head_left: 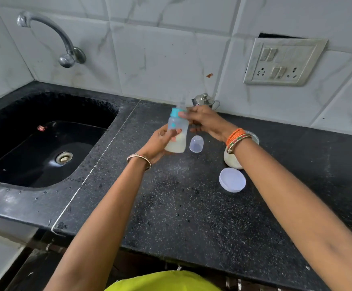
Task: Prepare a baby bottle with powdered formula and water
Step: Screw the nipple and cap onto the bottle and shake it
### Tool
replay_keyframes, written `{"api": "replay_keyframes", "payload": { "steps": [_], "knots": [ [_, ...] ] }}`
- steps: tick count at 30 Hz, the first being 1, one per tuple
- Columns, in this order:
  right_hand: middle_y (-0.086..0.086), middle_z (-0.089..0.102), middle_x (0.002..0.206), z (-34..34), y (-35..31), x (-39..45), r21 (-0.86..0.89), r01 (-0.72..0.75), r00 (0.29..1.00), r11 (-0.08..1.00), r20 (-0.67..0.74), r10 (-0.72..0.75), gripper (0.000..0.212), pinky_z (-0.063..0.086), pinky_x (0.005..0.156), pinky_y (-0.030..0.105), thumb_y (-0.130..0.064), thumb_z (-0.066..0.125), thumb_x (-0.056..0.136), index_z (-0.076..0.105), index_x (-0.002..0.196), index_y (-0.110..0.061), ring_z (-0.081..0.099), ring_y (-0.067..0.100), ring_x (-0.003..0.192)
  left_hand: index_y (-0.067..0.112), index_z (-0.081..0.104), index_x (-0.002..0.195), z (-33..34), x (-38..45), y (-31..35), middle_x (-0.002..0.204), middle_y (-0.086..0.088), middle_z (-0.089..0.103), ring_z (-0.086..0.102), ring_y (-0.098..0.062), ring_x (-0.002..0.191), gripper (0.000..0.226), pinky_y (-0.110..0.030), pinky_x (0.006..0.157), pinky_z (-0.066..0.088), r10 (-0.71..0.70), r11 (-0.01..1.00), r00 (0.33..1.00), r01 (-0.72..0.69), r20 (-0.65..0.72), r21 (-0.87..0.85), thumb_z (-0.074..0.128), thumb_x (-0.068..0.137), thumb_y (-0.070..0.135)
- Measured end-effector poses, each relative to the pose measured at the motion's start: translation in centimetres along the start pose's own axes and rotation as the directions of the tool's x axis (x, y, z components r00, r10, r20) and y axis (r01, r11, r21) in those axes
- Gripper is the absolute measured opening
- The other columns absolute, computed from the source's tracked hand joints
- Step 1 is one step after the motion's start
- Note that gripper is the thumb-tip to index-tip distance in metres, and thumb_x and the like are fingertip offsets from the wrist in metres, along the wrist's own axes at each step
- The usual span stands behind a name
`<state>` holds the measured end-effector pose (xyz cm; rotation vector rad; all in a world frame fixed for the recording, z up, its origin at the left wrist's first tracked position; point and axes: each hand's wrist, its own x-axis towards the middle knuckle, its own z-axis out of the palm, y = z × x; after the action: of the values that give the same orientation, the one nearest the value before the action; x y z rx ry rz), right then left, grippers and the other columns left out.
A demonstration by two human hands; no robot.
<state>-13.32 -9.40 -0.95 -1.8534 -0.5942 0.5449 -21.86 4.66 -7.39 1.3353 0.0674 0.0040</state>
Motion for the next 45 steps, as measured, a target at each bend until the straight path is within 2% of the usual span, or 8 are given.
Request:
{"api": "replay_keyframes", "payload": {
  "steps": [7, 11, 14, 21, 28, 33, 40, 45],
  "knots": [
    [0.015, 0.06, 0.12, -2.6, -5.0, 0.9, 0.514, 0.072, 0.97, 0.855, 0.163, -0.18, 0.043, 0.033, 0.092, 0.044, -0.041, 0.06, 0.086, 0.064, 0.116, -0.01, 0.043, 0.035, 0.105, 0.01, 0.06, 0.107, 2.8, 1.2, 7.0, 0.084, -0.007, 0.07, 0.068, -0.018, 0.074, 0.076, -0.033, 0.061, 0.057, 0.088, 0.926, 0.948, 0.035, 0.305, -0.376, 0.084, 0.048, 0.053],
    [0.019, 0.043, 0.087, -2.6, -6.2, 1.5, 0.557, 0.021, 0.974, 0.83, 0.175, -0.142, 0.049, 0.02, 0.05, 0.027, -0.051, 0.069, 0.072, 0.071, 0.096, -0.008, 0.039, 0.017, 0.052, 0.009, 0.071, 0.092, 4.4, 2.0, 7.9, 0.079, -0.008, 0.065, 0.063, -0.018, 0.067, 0.056, -0.031, 0.058, 0.054, 0.136, 0.871, 0.946, 0.027, 0.294, -0.49, 0.062, 0.069, 0.059],
    [0.008, 0.045, 0.063, -3.0, -6.1, 1.5, 0.497, -0.014, 0.993, 0.868, 0.111, -0.048, 0.05, 0.026, 0.04, 0.021, -0.048, 0.07, 0.072, 0.06, 0.095, -0.004, 0.038, 0.014, 0.04, 0.01, 0.068, 0.097, 4.8, 2.3, 7.3, 0.08, -0.008, 0.065, 0.064, -0.018, 0.068, 0.057, -0.03, 0.059, 0.054, 0.129, 0.898, 0.966, -0.019, 0.223, -0.44, 0.041, 0.085, 0.06],
    [0.01, 0.068, 0.083, -3.1, -5.4, 1.0, 0.461, -0.052, 0.979, 0.886, -0.153, 0.137, 0.034, 0.049, 0.081, 0.036, -0.034, 0.08, 0.067, 0.069, 0.089, -0.009, 0.062, 0.024, 0.076, 0.013, 0.054, 0.12, 5.8, 2.5, 5.8, 0.084, -0.004, 0.069, 0.066, -0.017, 0.073, 0.049, -0.034, 0.062, 0.055, 0.13, 0.955, 0.983, -0.089, 0.127, -0.283, 0.039, 0.094, 0.051],
    [0.007, 0.067, 0.074, -2.8, -4.1, 0.0, 0.408, -0.048, 0.953, 0.912, -0.254, 0.164, 0.021, 0.046, 0.049, 0.018, -0.021, 0.082, 0.066, 0.069, 0.079, -0.01, 0.062, 0.018, 0.06, 0.02, 0.061, 0.096, 6.7, 2.5, 3.8, 0.079, 0.005, 0.064, 0.062, -0.004, 0.07, 0.024, -0.028, 0.069, 0.052, 0.31, 0.929, 0.943, -0.274, -0.121, 0.247, 0.05, 0.095, 0.042],
    [0.003, 0.069, 0.074, -2.3, -3.7, -1.2, 0.349, 0.049, 0.908, 0.936, -0.406, 0.103, 0.017, 0.047, 0.05, 0.018, -0.022, 0.082, 0.069, 0.069, 0.075, -0.013, 0.062, 0.014, 0.062, 0.02, 0.06, 0.106, 7.2, 2.3, 3.3, 0.089, 0.001, 0.065, 0.064, -0.011, 0.079, 0.036, -0.037, 0.075, 0.055, 0.305, 0.922, 0.949, -0.273, -0.078, 0.276, 0.044, 0.095, 0.051],
    [0.008, 0.069, 0.105, -3.9, -4.5, -1.8, 0.46, 0.206, 0.968, 0.864, -0.228, -0.11, 0.033, 0.047, 0.096, 0.04, -0.026, 0.072, 0.068, 0.071, 0.098, -0.012, 0.062, 0.022, 0.1, 0.006, 0.052, 0.126, 5.3, 2.1, 4.8, 0.096, -0.013, 0.073, 0.071, -0.024, 0.08, 0.065, -0.037, 0.07, 0.059, 0.032, 0.859, 0.995, 0.022, 0.097, -0.511, 0.023, 0.097, 0.056],
    [0.009, 0.072, 0.106, -4.1, -3.1, -1.5, 0.597, 0.14, 0.989, 0.79, -0.048, -0.139, 0.067, 0.049, 0.093, 0.039, -0.041, 0.089, 0.046, 0.067, 0.101, -0.009, 0.065, 0.021, 0.095, 0.003, 0.051, 0.127, 5.4, 1.3, 3.7, 0.115, -0.02, 0.063, 0.063, -0.033, 0.104, 0.059, -0.048, 0.092, 0.052, 0.054, 0.846, 0.957, 0.107, 0.283, -0.523, 0.067, 0.08, 0.035]
  ]
}}
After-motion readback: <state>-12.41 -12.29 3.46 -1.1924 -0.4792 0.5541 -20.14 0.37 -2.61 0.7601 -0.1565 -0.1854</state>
